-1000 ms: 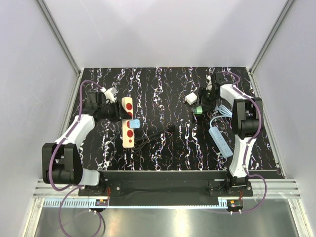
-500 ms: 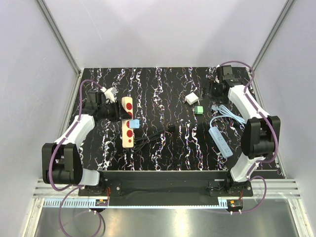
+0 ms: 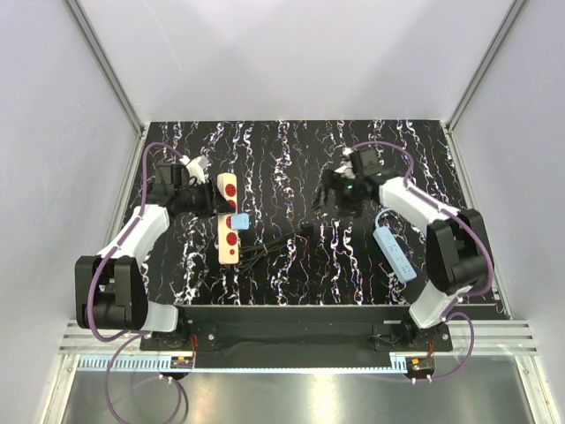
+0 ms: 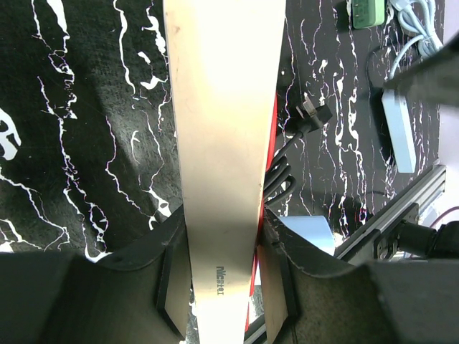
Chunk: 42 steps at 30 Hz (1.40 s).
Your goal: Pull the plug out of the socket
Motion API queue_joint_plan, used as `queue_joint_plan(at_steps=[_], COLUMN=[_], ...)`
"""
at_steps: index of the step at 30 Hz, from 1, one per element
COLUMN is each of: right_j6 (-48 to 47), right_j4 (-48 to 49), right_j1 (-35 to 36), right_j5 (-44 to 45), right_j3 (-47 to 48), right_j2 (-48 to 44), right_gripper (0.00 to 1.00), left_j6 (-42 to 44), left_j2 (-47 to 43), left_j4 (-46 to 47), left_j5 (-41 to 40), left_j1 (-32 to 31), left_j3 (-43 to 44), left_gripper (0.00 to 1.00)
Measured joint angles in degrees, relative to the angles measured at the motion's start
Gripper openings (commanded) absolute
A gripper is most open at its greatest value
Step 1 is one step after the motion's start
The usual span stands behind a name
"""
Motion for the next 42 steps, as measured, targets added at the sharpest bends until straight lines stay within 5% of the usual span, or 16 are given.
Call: queue_joint_plan(at_steps=[11,15,30,42], right_j6=[6.75,9.11,11.13,15.04], right_j4=[18.45,25.31,33.38,34.40], right_j1=[18.99,22.38,30.38,30.86], right_j5=[-3.67,-3.87,0.26,3.91], right_j3=[-2.75,-3.21,-0.63,8.70], right_j2=[-9.03,-6.27,7.98,13.75], right_gripper=[0.98,0.81,0.86,0.38], left_j6=[-0.02,-0.02,0.00,-0.02], left_j2=[0.00,-0.02,-0.07,-0.07], left_j4=[0.02,0.07,0.04,0.22], left_j5=[-0.81,-0.98,-1.05,-1.03], left_j1=[0.00,0.00,-0.50,-0.61], left_j3=[-0.37,-0.50,-0.52,-0.52], left_gripper=[0.00,0.00,0.00,0.00])
